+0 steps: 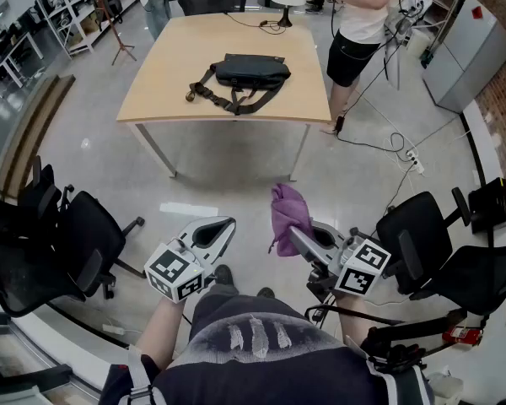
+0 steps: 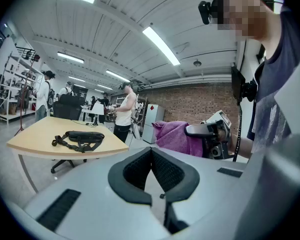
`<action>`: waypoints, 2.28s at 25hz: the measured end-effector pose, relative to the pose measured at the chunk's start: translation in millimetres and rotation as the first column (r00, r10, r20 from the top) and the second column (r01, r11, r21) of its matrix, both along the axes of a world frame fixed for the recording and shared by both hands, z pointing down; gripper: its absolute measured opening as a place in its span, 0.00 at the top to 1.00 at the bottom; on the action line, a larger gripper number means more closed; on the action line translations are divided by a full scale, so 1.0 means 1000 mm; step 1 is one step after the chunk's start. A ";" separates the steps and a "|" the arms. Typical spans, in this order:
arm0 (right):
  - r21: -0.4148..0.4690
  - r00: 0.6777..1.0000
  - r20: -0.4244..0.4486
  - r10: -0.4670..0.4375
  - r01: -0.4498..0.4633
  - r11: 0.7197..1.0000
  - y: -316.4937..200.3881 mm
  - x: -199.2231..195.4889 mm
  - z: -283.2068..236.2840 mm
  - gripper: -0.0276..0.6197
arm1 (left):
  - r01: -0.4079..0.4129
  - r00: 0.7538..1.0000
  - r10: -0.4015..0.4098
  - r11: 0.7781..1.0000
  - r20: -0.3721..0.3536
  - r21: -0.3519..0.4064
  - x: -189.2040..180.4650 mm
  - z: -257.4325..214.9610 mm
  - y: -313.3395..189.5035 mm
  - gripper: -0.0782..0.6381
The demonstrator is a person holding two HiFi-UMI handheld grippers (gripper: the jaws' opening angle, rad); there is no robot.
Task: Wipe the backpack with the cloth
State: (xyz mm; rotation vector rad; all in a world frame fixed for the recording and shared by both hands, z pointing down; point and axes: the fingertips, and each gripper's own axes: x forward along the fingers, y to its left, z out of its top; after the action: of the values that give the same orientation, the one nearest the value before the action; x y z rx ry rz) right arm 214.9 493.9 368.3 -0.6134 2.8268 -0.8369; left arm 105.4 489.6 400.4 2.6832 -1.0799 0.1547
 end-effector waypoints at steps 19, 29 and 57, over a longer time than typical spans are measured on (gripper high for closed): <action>-0.007 0.986 -0.067 0.151 -0.152 0.988 -0.162 -0.085 -0.004 0.91 | -0.129 0.988 0.133 0.990 -0.079 0.049 -0.083 -0.006 -0.189 0.88; -0.027 0.991 -0.049 0.124 -0.125 0.992 -0.251 -0.165 -0.006 0.91 | -0.097 0.990 0.100 0.995 -0.102 0.035 -0.165 -0.005 -0.274 0.88; 0.155 0.462 -0.860 0.215 -0.165 0.974 -0.784 -0.010 0.239 0.91 | 0.162 0.985 -0.156 0.983 0.078 -0.083 -0.110 0.014 -0.577 0.88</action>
State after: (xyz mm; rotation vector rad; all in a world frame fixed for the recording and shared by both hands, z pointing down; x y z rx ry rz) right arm 204.9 -290.6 607.0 -1.7721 3.4775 -0.4401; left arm -5.0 -87.0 414.7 2.5173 -1.2725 0.2649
